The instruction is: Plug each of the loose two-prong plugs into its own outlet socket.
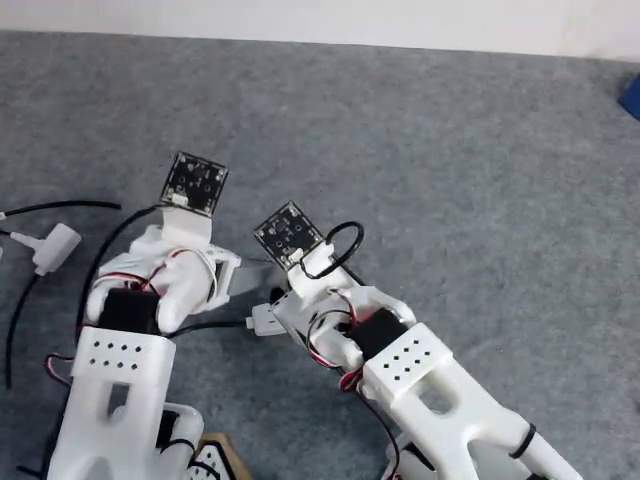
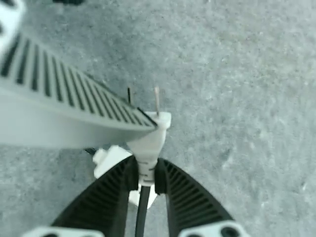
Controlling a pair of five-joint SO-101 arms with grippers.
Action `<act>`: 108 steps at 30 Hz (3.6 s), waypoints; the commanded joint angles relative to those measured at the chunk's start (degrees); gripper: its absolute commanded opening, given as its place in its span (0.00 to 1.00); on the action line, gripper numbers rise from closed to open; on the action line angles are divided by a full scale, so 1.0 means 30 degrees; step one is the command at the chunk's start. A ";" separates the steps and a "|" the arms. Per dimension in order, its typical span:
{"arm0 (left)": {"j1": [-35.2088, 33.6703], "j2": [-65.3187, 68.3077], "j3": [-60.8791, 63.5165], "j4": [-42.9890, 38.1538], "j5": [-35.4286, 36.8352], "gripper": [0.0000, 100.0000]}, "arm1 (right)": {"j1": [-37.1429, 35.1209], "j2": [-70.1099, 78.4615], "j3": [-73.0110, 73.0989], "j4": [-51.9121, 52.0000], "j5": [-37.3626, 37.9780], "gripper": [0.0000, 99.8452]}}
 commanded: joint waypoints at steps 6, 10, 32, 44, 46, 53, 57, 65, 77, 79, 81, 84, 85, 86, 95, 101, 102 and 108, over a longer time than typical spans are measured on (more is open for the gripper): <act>-0.0454 -0.0132 0.0513 -0.1114 0.0029 0.40 | -0.0044 -0.0513 -0.4147 0.4059 0.0264 0.01; -0.0396 -0.0132 0.0718 -0.1114 0.0029 0.40 | -0.0044 -0.0484 -0.5670 0.5114 0.0381 0.01; -0.3824 -0.0161 0.1451 -0.3399 0.1553 0.35 | -0.0044 0.3560 -1.0242 1.1678 0.1084 0.01; -0.5026 -0.0132 0.1802 -0.4923 0.2842 0.35 | -0.0073 0.9656 -1.8212 1.8388 0.0205 0.01; -0.5026 -0.0132 0.2007 -0.5011 0.2842 0.35 | -0.0073 1.0564 -1.8623 1.8359 -0.0029 0.01; -0.5026 -0.0132 0.2212 -0.5040 0.2842 0.35 | -0.0132 1.3260 -2.0557 1.8095 -0.0908 0.01; -0.5026 -0.0132 0.2212 -0.5040 0.2842 0.35 | -0.0073 1.4872 -2.1289 1.8095 -0.1377 0.01; -0.5026 -0.0132 0.2623 -0.5832 0.2872 0.35 | -0.0044 1.5751 -2.1348 1.8154 -0.1700 0.01; -0.5026 -0.0161 0.2623 -0.5832 0.2872 0.35 | -0.0044 1.5868 -1.9853 1.6718 -0.1758 0.01; -0.5026 -0.0161 0.2623 -0.5832 0.2872 0.35 | -0.0044 1.5868 -1.8974 1.6044 -0.1758 0.01; -0.5026 -0.0161 0.2623 -0.5832 0.2872 0.35 | -0.0044 1.5868 -1.8125 1.5458 -0.1758 0.01; -0.5026 -0.0161 0.2623 -0.5832 0.2872 0.35 | -0.0044 1.5868 -1.7304 1.4813 -0.1758 0.01; -0.5026 -0.0161 0.2623 -0.5832 0.2872 0.35 | -0.0044 1.5868 -1.7128 1.4696 -0.1758 0.01; -0.5026 -0.0161 0.2623 -0.5832 0.2872 0.35 | -0.0044 1.5868 -1.7099 1.4696 -0.1758 0.01; -0.5026 -0.0161 0.2623 -0.5832 0.2872 0.35 | 0.0366 1.5868 -1.7128 1.5516 -0.1758 0.01; -0.5026 -0.0161 0.2623 -0.5832 0.2872 0.35 | 0.1275 1.5868 -1.7040 1.5516 -0.1729 0.01; -0.5026 -0.0161 0.2623 -0.5832 0.2872 0.35 | 0.1216 1.5927 -1.7040 1.5516 -0.1729 0.01; -0.5026 -0.0161 0.2623 -0.5832 0.2872 0.35 | 0.0806 1.8740 -1.7480 1.4755 -0.1788 0.01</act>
